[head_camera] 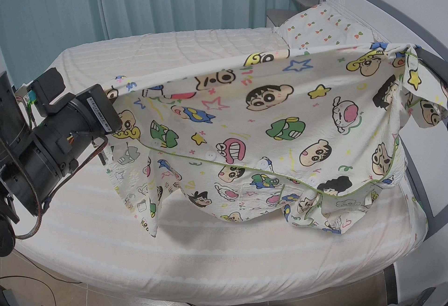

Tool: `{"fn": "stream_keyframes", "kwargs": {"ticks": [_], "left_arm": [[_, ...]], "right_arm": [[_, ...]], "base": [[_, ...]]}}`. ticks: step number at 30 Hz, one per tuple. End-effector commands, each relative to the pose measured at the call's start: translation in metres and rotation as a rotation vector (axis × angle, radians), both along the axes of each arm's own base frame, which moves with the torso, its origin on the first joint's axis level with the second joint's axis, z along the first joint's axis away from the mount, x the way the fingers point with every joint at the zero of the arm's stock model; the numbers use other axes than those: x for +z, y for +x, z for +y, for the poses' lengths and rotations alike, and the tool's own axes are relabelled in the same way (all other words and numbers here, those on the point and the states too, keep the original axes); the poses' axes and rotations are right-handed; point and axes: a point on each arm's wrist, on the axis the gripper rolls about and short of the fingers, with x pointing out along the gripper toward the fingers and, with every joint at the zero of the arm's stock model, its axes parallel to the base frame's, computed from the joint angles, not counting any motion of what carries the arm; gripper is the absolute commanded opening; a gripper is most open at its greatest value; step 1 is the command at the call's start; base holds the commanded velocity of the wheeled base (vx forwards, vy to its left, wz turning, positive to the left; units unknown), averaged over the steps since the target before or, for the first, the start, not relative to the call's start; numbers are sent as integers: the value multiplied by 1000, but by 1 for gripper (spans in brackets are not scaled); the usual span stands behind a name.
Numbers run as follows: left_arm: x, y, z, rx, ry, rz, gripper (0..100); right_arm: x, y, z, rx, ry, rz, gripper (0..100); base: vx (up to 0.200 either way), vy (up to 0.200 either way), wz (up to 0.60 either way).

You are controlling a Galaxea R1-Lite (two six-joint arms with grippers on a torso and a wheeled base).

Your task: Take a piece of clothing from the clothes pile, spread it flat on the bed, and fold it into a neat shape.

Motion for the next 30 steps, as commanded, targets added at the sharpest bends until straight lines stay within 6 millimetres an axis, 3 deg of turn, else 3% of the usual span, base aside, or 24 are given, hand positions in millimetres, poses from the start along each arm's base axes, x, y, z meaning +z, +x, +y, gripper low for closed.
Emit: {"fn": "stream_keyframes", "kwargs": {"ticks": [1,30], "left_arm": [[-2,1,3,14,3,5,0],[3,-3,21,76,-7,-16,0]], "right_arm": [[0,-1,0,0,1,-3,0],[-1,1,8,67,-9,8,0]], "base": [[0,200,0],[0,200,0]]}}
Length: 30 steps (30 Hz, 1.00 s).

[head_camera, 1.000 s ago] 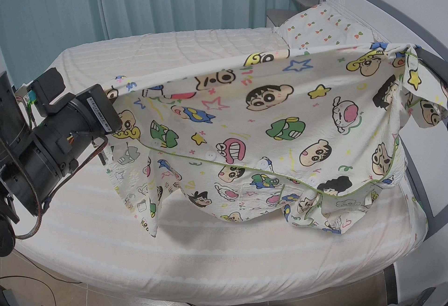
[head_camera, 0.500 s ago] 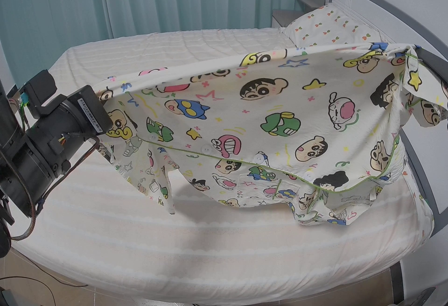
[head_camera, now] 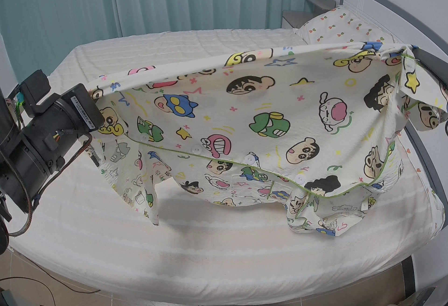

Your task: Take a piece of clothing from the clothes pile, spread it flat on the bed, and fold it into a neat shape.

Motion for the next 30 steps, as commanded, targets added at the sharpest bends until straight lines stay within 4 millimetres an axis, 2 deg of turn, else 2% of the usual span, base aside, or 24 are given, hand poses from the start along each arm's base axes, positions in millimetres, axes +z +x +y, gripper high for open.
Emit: {"fn": "stream_keyframes", "kwargs": {"ticks": [1,15,30], "left_arm": [[1,-1,3,10,-3,-4,0],[-2,-5,8,21,1,3,0],[6,-12,13,26,2,-35,0]], "right_arm": [[-1,3,2,9,-3,8,0],[-2,7,11,53,-15,14,0],[3,9,12,56,-12,3,0]], "base": [[0,200,0],[0,200,0],[0,200,0]]}}
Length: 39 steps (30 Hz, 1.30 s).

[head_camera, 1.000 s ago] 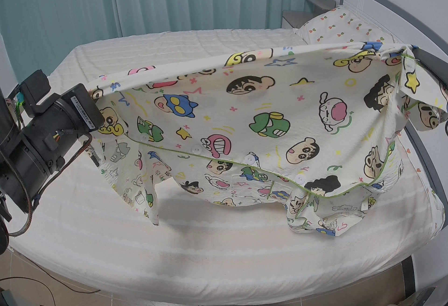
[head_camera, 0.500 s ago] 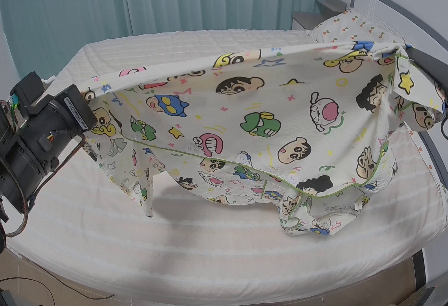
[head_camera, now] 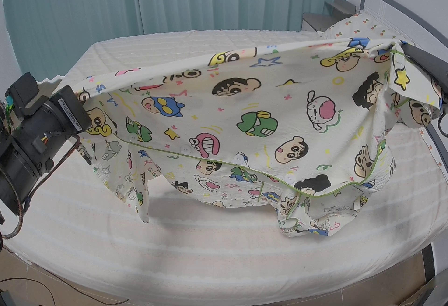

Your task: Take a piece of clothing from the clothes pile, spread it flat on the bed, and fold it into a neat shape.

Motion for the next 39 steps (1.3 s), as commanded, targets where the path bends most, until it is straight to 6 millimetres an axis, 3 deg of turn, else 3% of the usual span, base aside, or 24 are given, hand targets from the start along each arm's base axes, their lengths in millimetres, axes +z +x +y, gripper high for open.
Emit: {"fn": "stream_keyframes", "kwargs": {"ticks": [1,10,25,39], "left_arm": [[4,-3,3,6,-1,-20,0],[5,-4,5,14,17,-26,0],[1,-12,9,19,52,-31,0],[-2,-24,14,13,48,-41,0]], "right_arm": [[0,1,1,2,0,1,0],[3,-1,0,0,4,-11,0],[5,-8,-3,1,10,-30,0],[13,-31,-12,16,33,-92,0]], "base": [[0,200,0],[0,200,0],[0,0,0],[-200,0,0]]}}
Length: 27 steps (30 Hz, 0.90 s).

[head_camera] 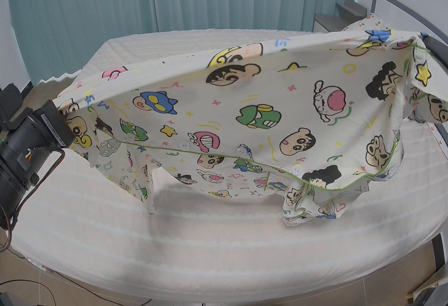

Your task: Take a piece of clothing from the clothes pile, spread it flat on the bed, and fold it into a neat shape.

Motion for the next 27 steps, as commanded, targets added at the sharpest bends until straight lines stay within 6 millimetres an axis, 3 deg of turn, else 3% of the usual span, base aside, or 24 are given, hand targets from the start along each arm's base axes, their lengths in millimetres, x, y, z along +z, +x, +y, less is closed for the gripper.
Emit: {"fn": "stream_keyframes", "kwargs": {"ticks": [1,8,13,18,22,27], "left_arm": [[2,-4,2,2,-8,-13,0],[4,-7,4,2,-13,-21,0],[8,-18,10,5,-30,-50,0],[-4,-39,22,1,20,37,0],[-22,-48,26,-10,89,165,0],[-46,-45,24,-35,158,303,0]], "right_arm": [[3,-8,-3,0,11,-24,0],[8,-16,-6,5,20,-52,0],[10,-24,-10,11,31,-64,0],[5,-32,-13,33,12,-33,0],[-8,-24,-10,24,-29,75,0],[-27,4,-3,-3,-72,192,0]], "base": [[-200,0,0],[0,0,0],[0,0,0],[0,0,0],[0,0,0],[0,0,0]]}}
